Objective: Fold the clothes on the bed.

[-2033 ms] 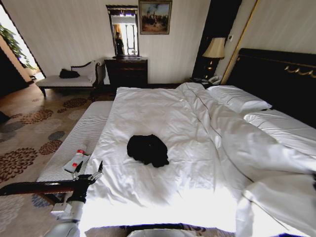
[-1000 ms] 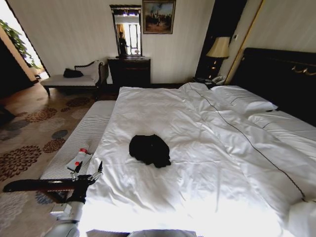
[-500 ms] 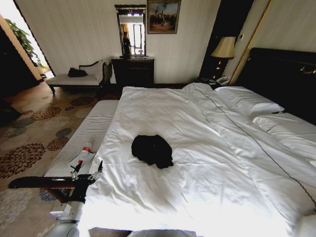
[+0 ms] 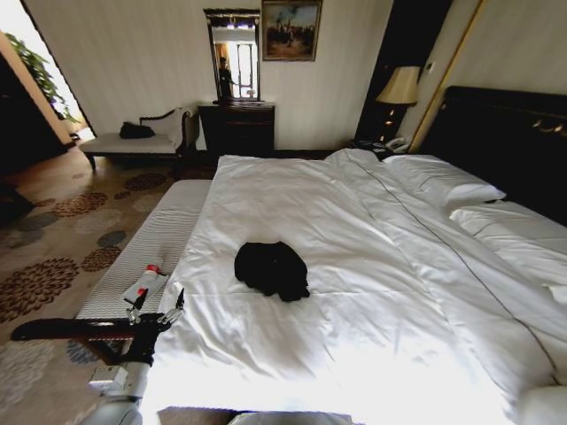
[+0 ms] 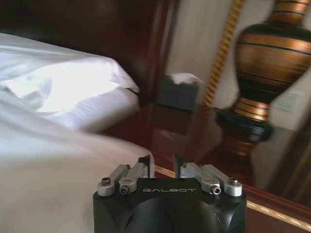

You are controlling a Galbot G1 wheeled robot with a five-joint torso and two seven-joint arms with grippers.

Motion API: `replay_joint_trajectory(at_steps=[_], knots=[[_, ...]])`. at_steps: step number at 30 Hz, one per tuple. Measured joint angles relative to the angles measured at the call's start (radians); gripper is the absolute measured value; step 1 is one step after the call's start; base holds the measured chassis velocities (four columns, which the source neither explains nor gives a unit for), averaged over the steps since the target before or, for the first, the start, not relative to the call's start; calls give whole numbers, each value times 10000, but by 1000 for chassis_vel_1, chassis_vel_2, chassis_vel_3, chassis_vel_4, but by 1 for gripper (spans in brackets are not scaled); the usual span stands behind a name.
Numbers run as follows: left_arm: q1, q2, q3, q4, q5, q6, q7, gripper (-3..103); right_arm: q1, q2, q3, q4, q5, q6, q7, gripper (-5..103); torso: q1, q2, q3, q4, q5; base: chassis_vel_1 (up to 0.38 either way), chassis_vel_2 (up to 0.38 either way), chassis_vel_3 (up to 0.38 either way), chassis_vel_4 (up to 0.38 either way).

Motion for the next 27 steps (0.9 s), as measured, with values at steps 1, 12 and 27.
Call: replay_joint_trajectory(at_steps=[1,12,27], knots=[[6,0,-3,2,-1,-6,6,100,-12,14,24,25,-14,19,28,33,-2,0,0,6,0,-32,-63,-57,-38],[-40,-9,5,72,-17,-22,7,100,-553,467,456,1601,179,196,-24,71,2,-1,2,46,12,-4,-10,-10,-4],[-3,-21,32,35,57,-20,1,100,-2560,3211,-584,7899,633,811,-603,100,2,-3,1,44,17,0,0,0,0]])
